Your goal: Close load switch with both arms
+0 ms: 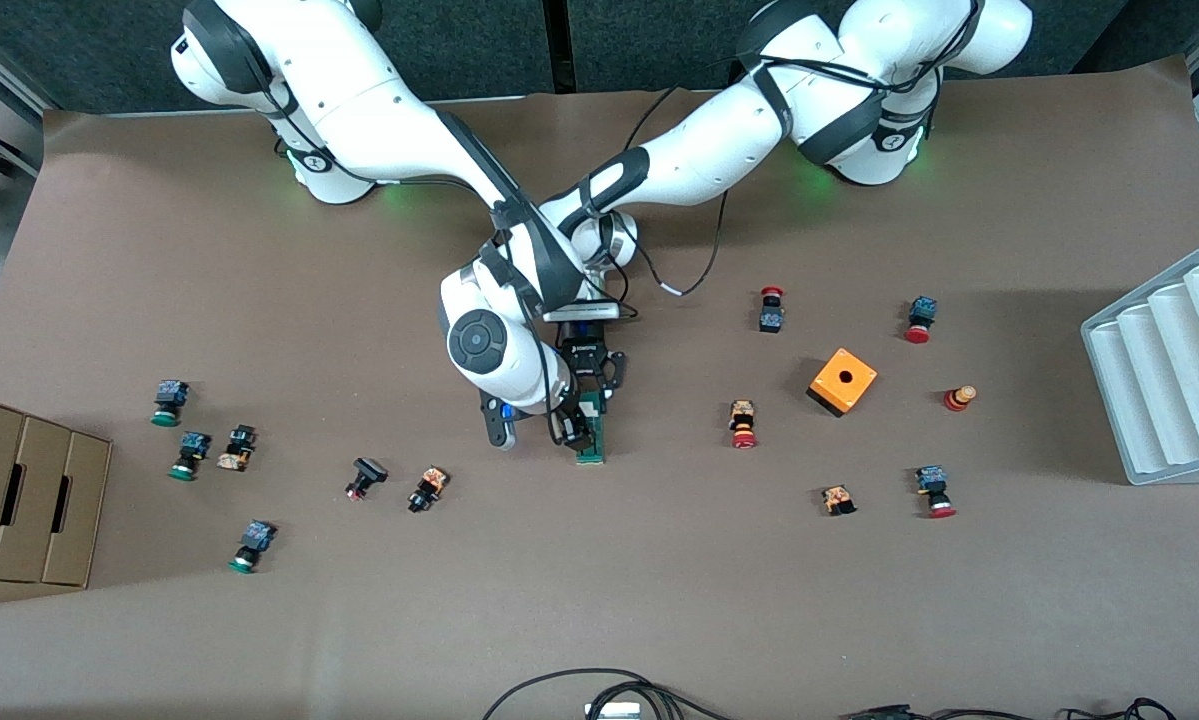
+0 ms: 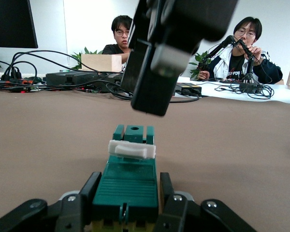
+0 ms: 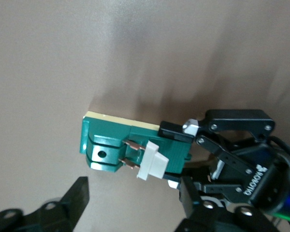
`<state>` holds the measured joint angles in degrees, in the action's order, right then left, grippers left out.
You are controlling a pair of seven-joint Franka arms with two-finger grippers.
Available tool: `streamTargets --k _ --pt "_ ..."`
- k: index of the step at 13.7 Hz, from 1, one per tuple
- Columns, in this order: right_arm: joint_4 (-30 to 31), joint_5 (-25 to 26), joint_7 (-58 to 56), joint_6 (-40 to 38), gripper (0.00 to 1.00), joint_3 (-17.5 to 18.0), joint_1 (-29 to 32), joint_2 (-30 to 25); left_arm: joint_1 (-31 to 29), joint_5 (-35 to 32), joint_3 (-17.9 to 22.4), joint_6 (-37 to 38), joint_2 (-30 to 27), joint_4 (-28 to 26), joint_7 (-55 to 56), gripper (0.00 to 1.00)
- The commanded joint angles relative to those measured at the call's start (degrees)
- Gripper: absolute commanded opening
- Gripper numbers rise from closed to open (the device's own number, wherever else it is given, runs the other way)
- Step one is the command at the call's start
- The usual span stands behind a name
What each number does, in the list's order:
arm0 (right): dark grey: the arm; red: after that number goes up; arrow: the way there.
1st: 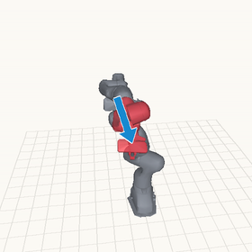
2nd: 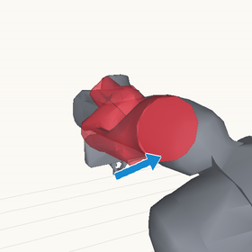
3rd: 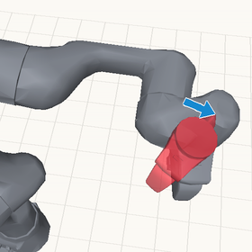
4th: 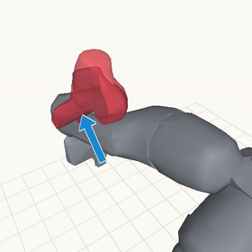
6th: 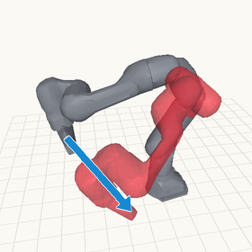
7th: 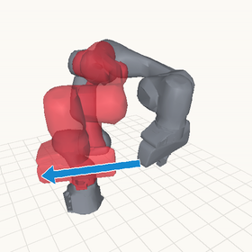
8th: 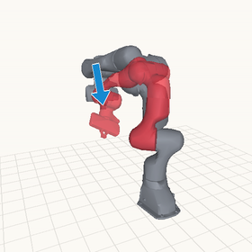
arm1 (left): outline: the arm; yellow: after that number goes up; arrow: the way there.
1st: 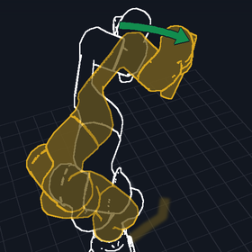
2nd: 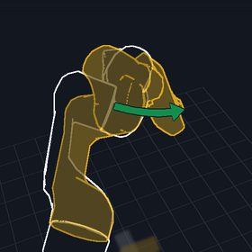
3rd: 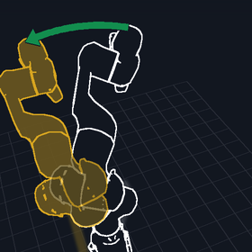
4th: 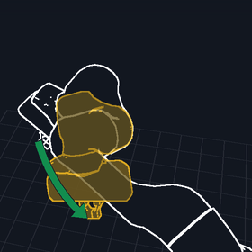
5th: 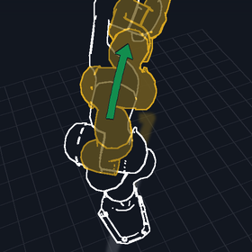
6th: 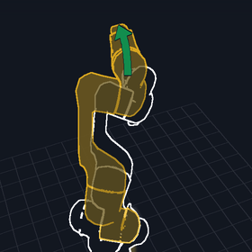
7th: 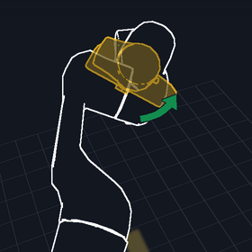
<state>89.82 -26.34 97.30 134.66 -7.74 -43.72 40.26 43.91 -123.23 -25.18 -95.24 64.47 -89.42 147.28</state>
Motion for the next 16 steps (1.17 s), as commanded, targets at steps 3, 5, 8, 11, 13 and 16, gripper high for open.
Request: streamTargets --k 3,5,8,11,13,16 --pt "0.0 0.6 1.4 3.1 0.78 -0.1 -1.4 1.9 0.8 -0.9 0.3 -0.7 1.5 1.6 0.3 0.55" --pt "1.0 0.6 1.9 3.2 0.74 -0.1 -2.0 1.6 0.9 -0.7 0.3 -0.7 1.5 1.6 0.3 0.55" --pt "1.8 0.9 2.2 3.2 0.73 -0.2 -2.8 1.3 0.9 -0.7 0.3 -0.7 1.5 1.6 0.3 0.55" --pt "1.8 1.2 1.8 3.3 0.69 -0.2 -2.7 1.3 0.9 -0.6 0.3 -0.7 1.4 1.7 0.3 0.55" --pt "1.9 2.0 1.6 3.2 0.65 -0.3 -2.5 1.2 0.9 -0.4 0.3 -0.7 1.4 1.7 0.3 0.55" --pt "1.9 2.0 1.0 3.2 0.59 -0.3 -2.1 1.2 0.9 -0.3 0.3 -0.7 1.4 1.7 0.3 0.55"
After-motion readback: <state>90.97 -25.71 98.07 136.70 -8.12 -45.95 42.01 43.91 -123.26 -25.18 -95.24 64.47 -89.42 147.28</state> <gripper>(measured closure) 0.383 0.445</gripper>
